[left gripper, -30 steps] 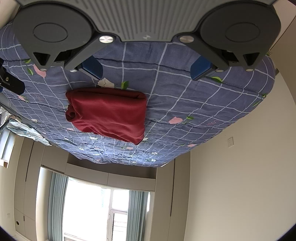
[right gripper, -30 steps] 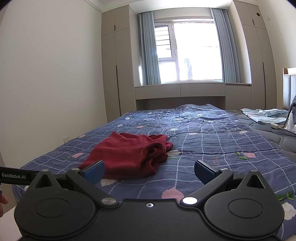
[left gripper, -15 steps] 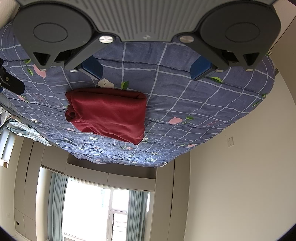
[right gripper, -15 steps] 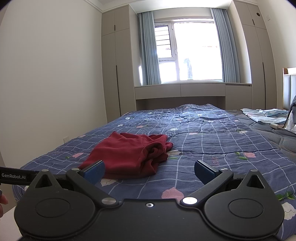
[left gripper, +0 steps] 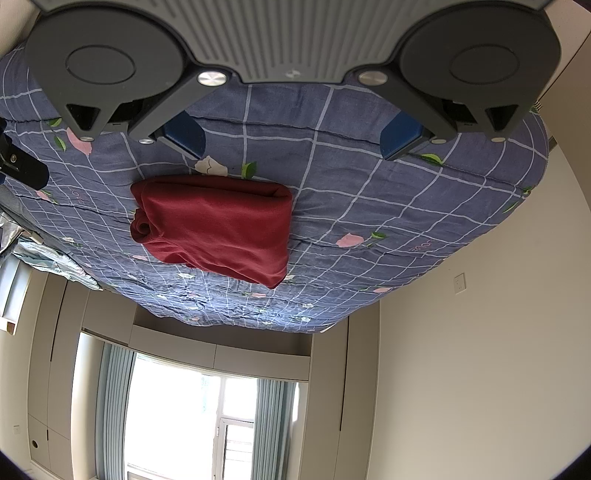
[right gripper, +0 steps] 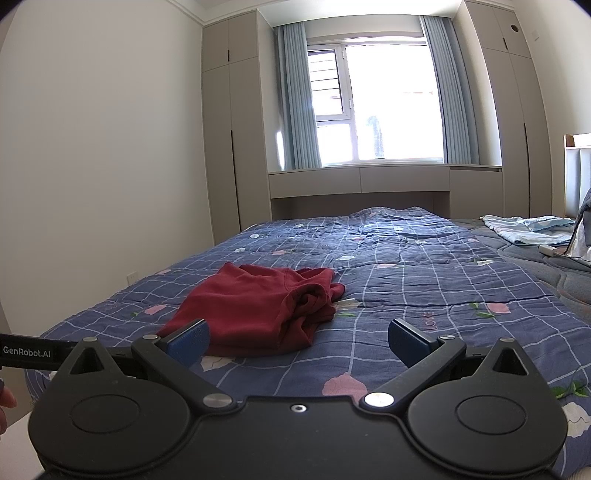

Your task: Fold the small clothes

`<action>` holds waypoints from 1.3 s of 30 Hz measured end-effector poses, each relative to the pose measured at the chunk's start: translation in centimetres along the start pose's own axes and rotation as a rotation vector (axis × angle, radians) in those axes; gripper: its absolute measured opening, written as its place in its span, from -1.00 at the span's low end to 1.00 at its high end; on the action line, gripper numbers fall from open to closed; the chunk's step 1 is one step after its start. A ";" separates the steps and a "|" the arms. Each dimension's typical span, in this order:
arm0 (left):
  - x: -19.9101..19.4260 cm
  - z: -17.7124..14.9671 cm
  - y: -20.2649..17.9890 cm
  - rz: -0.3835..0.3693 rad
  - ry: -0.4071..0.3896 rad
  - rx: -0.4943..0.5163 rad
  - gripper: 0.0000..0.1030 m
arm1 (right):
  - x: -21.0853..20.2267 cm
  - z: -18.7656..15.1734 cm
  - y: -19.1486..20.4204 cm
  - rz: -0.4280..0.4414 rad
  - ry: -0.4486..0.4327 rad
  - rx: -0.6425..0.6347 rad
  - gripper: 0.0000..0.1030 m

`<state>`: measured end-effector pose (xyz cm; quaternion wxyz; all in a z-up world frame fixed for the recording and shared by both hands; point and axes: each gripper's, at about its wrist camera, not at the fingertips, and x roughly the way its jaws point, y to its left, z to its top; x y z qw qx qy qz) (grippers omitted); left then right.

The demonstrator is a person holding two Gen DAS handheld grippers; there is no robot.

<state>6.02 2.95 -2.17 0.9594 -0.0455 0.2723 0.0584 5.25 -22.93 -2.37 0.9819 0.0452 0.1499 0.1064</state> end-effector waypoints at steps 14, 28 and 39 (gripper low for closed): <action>-0.2 0.0 -0.1 0.013 0.013 -0.009 0.99 | 0.1 0.0 0.0 0.000 0.000 0.000 0.99; 0.0 -0.1 0.2 0.032 0.050 -0.047 0.99 | -0.1 0.1 0.1 0.004 0.005 -0.002 0.99; 0.0 -0.2 0.1 0.034 0.055 -0.046 0.99 | 0.0 0.1 0.1 0.004 0.005 -0.002 0.99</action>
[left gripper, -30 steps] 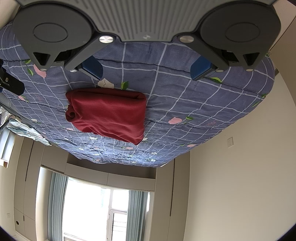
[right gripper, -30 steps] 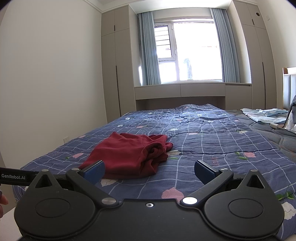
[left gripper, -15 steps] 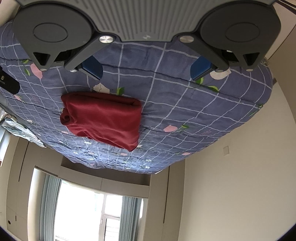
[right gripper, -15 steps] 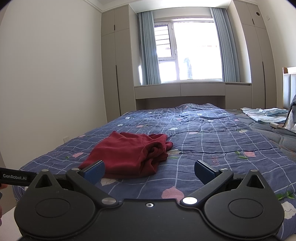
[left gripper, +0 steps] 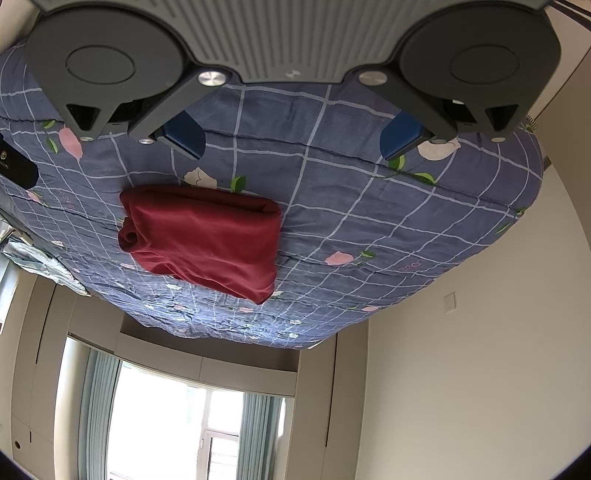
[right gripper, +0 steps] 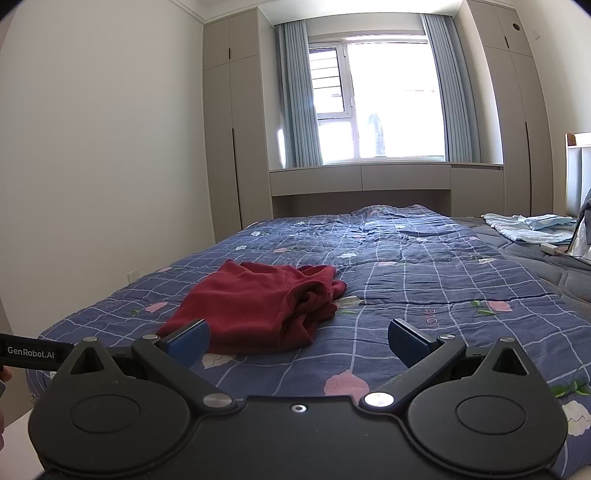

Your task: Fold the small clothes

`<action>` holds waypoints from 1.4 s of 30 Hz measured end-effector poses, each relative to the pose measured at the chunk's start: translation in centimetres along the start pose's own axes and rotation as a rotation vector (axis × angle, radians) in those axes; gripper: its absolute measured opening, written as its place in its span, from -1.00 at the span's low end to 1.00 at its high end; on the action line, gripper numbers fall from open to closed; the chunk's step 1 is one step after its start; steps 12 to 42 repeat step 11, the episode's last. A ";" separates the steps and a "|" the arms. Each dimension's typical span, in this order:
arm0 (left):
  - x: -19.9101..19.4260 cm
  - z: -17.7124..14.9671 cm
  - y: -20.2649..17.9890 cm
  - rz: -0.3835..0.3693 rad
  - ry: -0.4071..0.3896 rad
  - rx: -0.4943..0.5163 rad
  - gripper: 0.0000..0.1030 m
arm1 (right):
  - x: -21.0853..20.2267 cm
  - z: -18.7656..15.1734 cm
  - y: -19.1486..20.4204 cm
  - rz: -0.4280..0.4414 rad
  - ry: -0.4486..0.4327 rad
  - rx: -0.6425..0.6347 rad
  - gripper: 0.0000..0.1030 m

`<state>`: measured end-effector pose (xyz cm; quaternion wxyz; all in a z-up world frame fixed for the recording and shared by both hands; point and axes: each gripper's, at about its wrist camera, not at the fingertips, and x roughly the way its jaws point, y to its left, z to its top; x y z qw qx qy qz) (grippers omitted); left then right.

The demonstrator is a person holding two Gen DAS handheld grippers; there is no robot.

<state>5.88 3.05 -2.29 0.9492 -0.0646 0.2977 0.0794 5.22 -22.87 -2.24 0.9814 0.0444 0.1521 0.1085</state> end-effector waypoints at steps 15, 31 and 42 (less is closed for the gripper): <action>0.0 0.1 0.0 0.001 0.001 0.000 0.99 | 0.0 0.0 0.0 0.000 0.000 0.000 0.99; 0.0 0.1 0.0 0.001 0.001 0.000 0.99 | 0.0 0.0 0.0 0.000 0.000 0.000 0.99; 0.0 0.1 0.0 0.001 0.001 0.000 0.99 | 0.0 0.0 0.0 0.000 0.000 0.000 0.99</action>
